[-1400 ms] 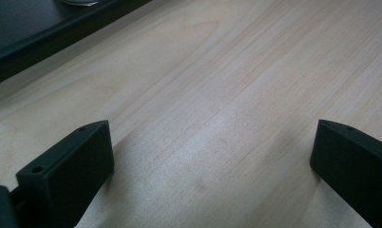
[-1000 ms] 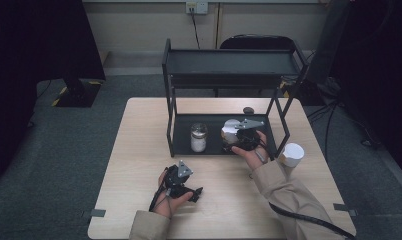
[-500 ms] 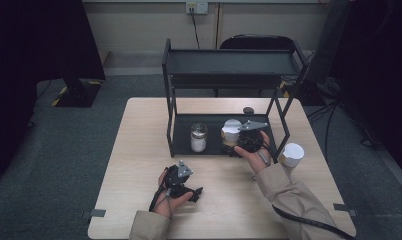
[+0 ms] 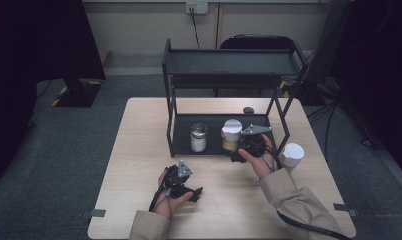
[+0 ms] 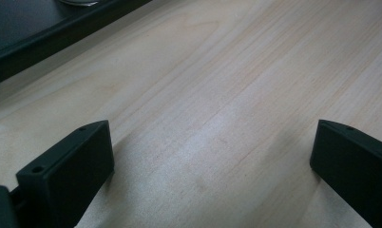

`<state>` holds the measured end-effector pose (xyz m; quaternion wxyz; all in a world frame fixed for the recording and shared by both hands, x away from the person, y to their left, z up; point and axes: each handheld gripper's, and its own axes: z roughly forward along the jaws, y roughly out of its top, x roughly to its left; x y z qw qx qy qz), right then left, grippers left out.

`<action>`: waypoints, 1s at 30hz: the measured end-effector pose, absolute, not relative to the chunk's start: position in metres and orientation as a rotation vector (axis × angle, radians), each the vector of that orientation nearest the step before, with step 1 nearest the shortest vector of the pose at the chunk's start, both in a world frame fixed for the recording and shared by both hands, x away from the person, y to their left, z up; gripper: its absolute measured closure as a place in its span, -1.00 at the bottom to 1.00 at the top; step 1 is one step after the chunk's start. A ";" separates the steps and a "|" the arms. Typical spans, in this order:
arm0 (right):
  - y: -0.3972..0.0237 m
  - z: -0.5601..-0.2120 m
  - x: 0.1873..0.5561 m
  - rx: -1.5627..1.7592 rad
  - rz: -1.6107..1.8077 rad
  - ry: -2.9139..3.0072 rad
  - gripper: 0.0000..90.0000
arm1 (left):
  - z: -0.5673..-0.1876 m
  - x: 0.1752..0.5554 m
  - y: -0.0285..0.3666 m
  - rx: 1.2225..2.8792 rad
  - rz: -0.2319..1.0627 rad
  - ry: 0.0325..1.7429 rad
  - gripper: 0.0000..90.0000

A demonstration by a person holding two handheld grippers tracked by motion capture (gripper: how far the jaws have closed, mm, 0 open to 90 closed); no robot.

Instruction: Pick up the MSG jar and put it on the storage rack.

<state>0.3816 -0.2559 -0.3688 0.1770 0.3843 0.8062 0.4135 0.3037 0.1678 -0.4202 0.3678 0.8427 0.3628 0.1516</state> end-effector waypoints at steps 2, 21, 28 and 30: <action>-0.258 -0.370 0.379 1.086 1.182 2.287 -0.97 | -0.420 0.304 0.168 2.164 0.390 0.931 -1.00; -0.272 -0.382 0.359 1.073 1.236 2.346 -0.97 | -0.420 0.304 0.168 2.165 0.390 0.931 -1.00; -0.277 -0.385 0.353 1.053 1.238 2.366 -0.98 | -0.420 0.304 0.168 2.165 0.390 0.931 -1.00; -0.278 -0.385 0.351 1.046 1.233 2.375 -0.98 | -0.420 0.304 0.168 2.165 0.390 0.931 -1.00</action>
